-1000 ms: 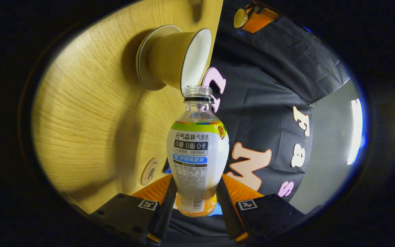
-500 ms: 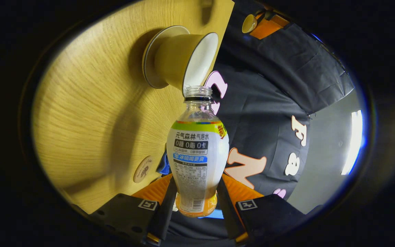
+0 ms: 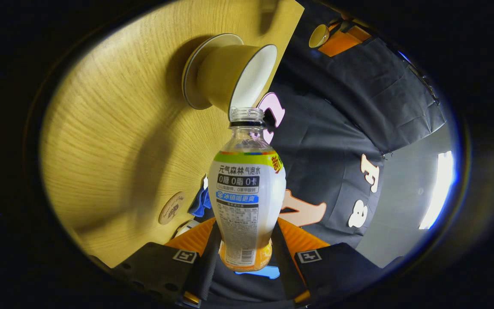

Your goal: Open the teacup lid with one hand, grasp the water bottle and pour water into the teacup with the other hand; after pouring, place the water bottle on the coaster and then close the teacup lid.

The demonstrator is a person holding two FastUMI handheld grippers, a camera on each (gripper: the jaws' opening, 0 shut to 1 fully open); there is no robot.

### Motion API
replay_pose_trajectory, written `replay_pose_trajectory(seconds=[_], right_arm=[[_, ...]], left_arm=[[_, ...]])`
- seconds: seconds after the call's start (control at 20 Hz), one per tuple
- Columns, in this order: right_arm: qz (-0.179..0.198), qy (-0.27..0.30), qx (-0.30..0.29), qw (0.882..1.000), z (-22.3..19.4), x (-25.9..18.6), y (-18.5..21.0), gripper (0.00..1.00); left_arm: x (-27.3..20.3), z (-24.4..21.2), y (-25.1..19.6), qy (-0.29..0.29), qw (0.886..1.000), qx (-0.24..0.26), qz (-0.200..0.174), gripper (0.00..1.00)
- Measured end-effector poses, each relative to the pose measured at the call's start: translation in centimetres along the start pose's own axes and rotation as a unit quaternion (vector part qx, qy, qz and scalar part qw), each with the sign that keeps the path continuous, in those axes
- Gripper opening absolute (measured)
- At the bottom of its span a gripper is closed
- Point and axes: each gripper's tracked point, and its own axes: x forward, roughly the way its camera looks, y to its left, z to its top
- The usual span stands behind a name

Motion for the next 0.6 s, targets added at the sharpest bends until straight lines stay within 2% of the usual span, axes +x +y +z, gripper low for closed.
replay_pose_trajectory(seconds=[0.1,0.35,0.6], right_arm=[[0.000,-0.001,0.008,1.000,0.0,0.1,0.0,0.69],[0.016,-0.006,0.073,0.997,0.8,-0.2,0.4,0.69],[0.037,-0.004,0.157,0.987,1.3,-0.2,0.6,0.69]], left_arm=[[-0.1,0.0,-0.1,0.001,1.000,-0.002,-0.004,0.22],[-0.1,0.0,-0.2,0.002,1.000,-0.001,-0.006,0.21],[0.0,0.2,-0.6,-0.001,1.000,-0.004,-0.012,0.22]])
